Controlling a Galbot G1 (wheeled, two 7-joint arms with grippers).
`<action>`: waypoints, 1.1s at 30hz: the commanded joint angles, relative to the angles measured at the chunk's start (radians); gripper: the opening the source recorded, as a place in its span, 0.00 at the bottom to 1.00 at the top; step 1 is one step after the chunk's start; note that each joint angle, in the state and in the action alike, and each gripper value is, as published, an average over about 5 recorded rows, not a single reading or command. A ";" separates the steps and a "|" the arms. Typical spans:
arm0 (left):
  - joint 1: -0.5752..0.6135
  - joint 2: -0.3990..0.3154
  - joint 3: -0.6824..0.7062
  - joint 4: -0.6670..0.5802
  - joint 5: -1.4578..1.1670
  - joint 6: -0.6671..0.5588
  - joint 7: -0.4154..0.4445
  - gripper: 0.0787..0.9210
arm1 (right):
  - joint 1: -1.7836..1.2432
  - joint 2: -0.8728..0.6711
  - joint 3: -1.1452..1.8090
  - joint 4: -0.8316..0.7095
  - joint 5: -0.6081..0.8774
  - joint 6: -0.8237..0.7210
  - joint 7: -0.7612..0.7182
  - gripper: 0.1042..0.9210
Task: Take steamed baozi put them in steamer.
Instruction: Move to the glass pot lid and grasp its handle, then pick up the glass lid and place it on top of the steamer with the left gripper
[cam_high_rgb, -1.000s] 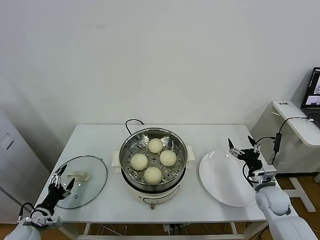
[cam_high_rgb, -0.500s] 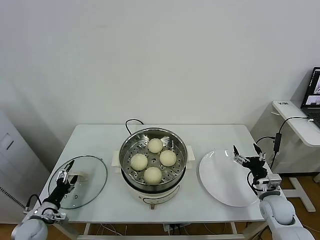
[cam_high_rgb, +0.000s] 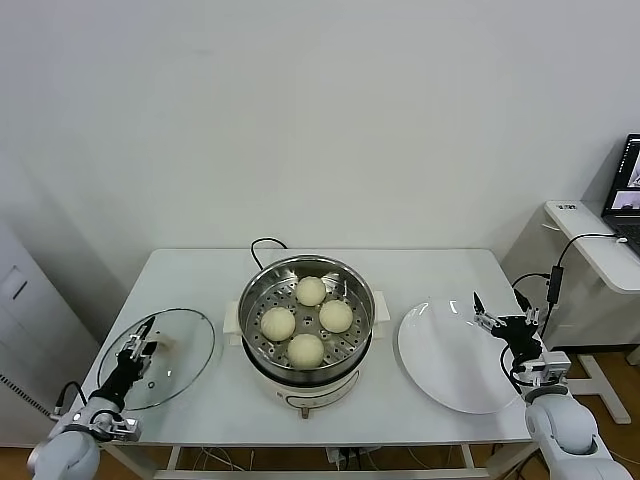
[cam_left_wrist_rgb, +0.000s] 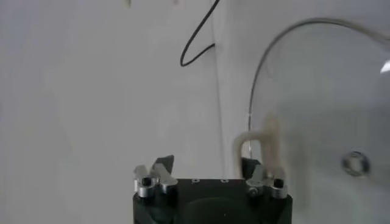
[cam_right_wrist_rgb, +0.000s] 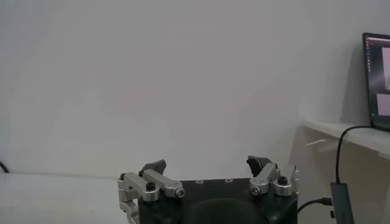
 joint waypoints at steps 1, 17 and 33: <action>0.007 0.000 -0.018 -0.052 -0.019 0.022 -0.001 0.54 | -0.005 0.003 0.008 0.007 -0.001 -0.001 0.000 0.88; 0.019 0.090 -0.048 -0.286 -0.115 0.167 0.170 0.04 | -0.016 0.004 0.025 0.024 0.002 -0.001 -0.008 0.88; -0.052 0.206 0.100 -0.652 -0.298 0.597 0.484 0.04 | 0.036 -0.005 -0.008 -0.002 0.006 -0.006 -0.020 0.88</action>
